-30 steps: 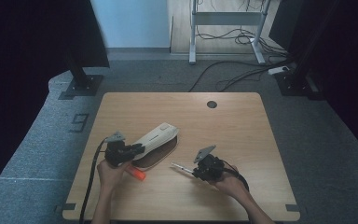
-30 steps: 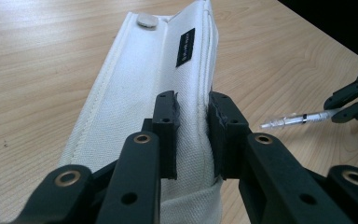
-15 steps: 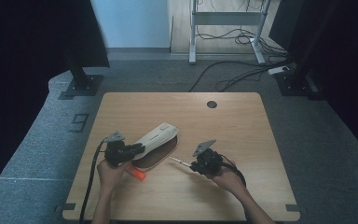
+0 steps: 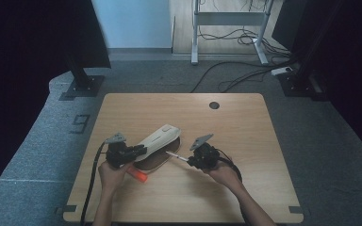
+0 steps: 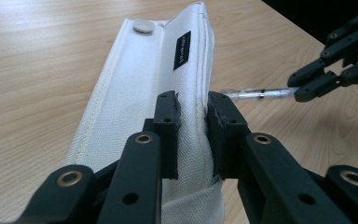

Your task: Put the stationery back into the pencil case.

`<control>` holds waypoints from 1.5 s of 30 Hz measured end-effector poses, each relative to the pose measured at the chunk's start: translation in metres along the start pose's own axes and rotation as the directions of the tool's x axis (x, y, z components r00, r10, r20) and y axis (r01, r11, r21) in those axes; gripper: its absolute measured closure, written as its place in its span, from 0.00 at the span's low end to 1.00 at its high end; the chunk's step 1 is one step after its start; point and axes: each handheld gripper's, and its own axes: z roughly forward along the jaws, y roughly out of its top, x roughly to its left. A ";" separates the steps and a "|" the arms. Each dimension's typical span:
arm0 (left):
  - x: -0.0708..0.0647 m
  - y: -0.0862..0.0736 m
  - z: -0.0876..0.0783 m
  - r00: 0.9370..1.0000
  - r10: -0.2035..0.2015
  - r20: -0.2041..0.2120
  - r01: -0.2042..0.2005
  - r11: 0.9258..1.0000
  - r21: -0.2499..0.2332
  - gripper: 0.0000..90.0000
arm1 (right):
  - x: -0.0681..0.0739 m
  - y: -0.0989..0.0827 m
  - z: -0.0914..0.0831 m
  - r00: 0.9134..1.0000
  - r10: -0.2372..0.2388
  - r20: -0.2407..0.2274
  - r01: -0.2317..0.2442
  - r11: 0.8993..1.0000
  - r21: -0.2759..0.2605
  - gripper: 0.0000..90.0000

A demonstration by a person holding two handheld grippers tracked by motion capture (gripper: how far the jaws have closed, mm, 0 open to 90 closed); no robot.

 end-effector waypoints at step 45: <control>-0.002 0.000 0.002 1.000 0.005 0.018 -0.005 1.000 0.002 0.83 | -0.008 0.050 0.073 1.000 -0.011 -0.013 0.010 0.999 -0.039 0.87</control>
